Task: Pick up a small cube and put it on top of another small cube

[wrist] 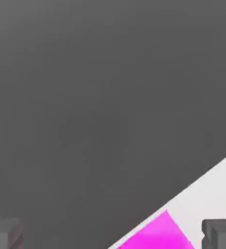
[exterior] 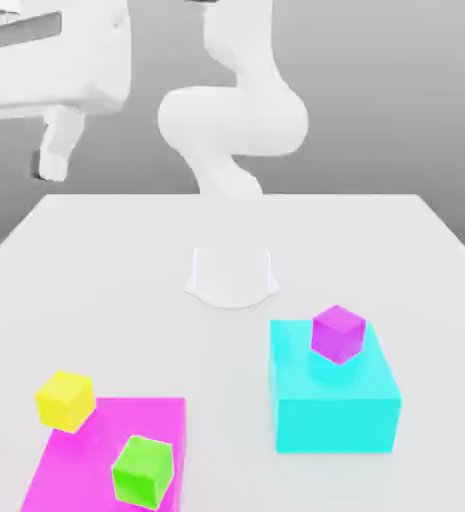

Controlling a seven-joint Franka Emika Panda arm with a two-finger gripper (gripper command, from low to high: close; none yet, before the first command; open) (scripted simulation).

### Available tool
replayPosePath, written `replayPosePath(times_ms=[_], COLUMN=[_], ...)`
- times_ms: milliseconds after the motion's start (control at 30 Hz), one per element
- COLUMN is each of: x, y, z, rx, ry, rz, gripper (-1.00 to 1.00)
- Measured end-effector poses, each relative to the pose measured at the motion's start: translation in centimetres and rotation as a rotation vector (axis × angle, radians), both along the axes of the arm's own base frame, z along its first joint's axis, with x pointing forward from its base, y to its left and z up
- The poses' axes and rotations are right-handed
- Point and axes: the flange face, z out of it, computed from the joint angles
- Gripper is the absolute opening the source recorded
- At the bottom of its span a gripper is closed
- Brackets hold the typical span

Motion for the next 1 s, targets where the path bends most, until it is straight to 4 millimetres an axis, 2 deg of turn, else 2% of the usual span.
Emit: replayPosePath(times_ms=[200, 333, 467, 600, 633, 800, 833, 867, 1000], x=[-0.9, -2.3, -5.3, -6.2, -6.3, -6.3, -6.3, -6.3, -6.3], y=[-7.8, -11.1, -14.5, -15.3, -15.3, -15.3, -15.3, -15.3, -15.3], z=[-10.5, -17.8, -25.1, -31.3, -32.8, -32.7, -33.5, -33.1, -28.3], rx=[0.095, 0.154, 0.211, 0.226, 0.226, 0.225, 0.226, 0.226, 0.226], ry=[0.119, 0.198, 0.277, 0.298, 0.299, 0.298, 0.298, 0.299, 0.299], rz=[-0.267, -0.42, -0.589, -0.636, -0.638, -0.638, -0.639, -0.639, -0.638], gripper=[0.0, 0.0, 0.0, 0.0, -1.0, -1.0, -1.0, -1.0, -1.0])
